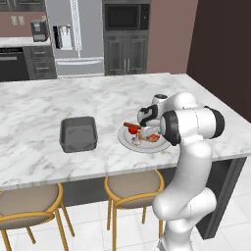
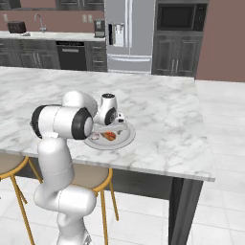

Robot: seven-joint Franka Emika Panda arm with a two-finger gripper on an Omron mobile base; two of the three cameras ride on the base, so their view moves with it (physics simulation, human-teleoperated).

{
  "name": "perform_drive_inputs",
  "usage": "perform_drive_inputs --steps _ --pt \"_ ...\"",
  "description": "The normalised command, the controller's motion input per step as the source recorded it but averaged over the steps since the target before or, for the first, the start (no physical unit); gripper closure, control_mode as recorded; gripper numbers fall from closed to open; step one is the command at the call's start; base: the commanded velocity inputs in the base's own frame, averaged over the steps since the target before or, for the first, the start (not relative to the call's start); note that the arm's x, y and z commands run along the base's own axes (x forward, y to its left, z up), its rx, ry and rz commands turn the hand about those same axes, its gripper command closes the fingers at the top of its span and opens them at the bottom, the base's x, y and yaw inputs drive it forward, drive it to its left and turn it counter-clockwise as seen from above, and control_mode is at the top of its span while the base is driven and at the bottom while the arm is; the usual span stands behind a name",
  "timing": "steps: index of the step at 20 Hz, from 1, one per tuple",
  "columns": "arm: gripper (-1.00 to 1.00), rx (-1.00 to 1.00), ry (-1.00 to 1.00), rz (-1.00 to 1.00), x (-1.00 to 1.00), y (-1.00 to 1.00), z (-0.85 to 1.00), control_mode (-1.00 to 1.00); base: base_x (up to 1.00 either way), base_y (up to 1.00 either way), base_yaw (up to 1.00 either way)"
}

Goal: Place one cooked food and one vegetable from the large plate to each tupperware container.

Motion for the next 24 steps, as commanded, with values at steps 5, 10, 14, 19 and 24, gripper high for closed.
perform_drive_inputs --steps 5,10,14,19,24 --pt "-1.0 0.0 0.04 0.09 0.03 0.0 -0.19 -1.0 0.0 0.0 0.0" --pt "-1.0 0.0 0.02 0.12 0.0 0.0 -0.25 -1.0 0.0 0.0 0.0" --pt "-1.0 0.0 0.02 0.12 0.0 0.0 -0.16 -1.0 0.0 0.0 0.0" --pt "1.0 0.0 0.01 0.09 0.0 0.09 -0.05 -1.0 0.0 0.0 0.0" --pt "1.0 0.0 0.02 0.04 -0.05 0.07 0.0 -1.0 0.0 0.0 0.0"
